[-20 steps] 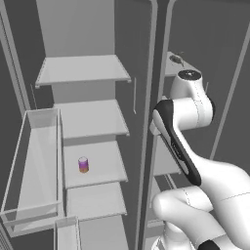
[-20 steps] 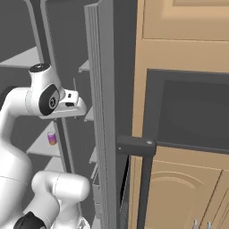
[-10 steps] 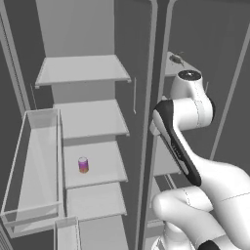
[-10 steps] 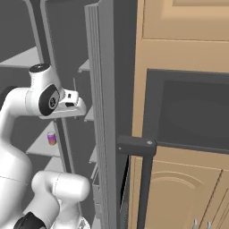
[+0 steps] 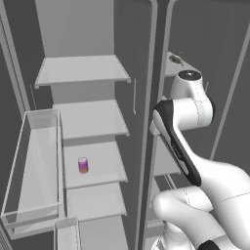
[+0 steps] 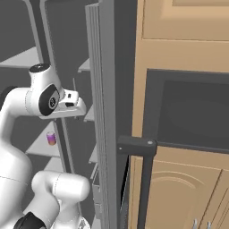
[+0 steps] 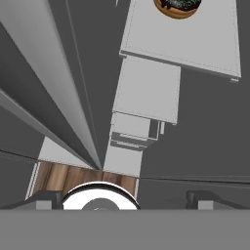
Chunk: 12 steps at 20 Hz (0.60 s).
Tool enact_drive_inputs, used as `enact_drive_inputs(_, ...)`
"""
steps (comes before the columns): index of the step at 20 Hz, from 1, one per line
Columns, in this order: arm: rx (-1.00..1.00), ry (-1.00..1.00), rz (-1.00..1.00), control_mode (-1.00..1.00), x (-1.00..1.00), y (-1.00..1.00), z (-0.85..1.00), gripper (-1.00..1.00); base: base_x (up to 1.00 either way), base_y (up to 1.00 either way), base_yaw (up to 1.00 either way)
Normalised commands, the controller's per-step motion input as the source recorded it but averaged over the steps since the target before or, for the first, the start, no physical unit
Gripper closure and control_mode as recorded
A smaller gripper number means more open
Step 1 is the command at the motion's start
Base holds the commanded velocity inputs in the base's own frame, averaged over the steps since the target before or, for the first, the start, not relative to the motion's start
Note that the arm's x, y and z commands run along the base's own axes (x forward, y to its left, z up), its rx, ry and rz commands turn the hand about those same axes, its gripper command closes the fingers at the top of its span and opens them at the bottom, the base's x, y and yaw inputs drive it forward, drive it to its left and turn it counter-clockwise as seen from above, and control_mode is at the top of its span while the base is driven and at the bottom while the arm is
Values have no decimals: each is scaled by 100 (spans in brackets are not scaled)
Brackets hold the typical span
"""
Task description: Pick up the frozen fish from the freezer, place it on any shelf in the fridge, and close the fridge and freezer doors when done.
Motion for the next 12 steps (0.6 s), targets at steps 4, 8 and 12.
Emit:
enact_drive_inputs(4,0,0,0,100,0,0,0,-100,92,-42,-5)
enact_drive_inputs(8,0,0,0,100,0,0,0,-100,94,-44,-4)
enact_drive_inputs(12,0,-8,0,-100,3,-23,14,-100,22,-21,0)
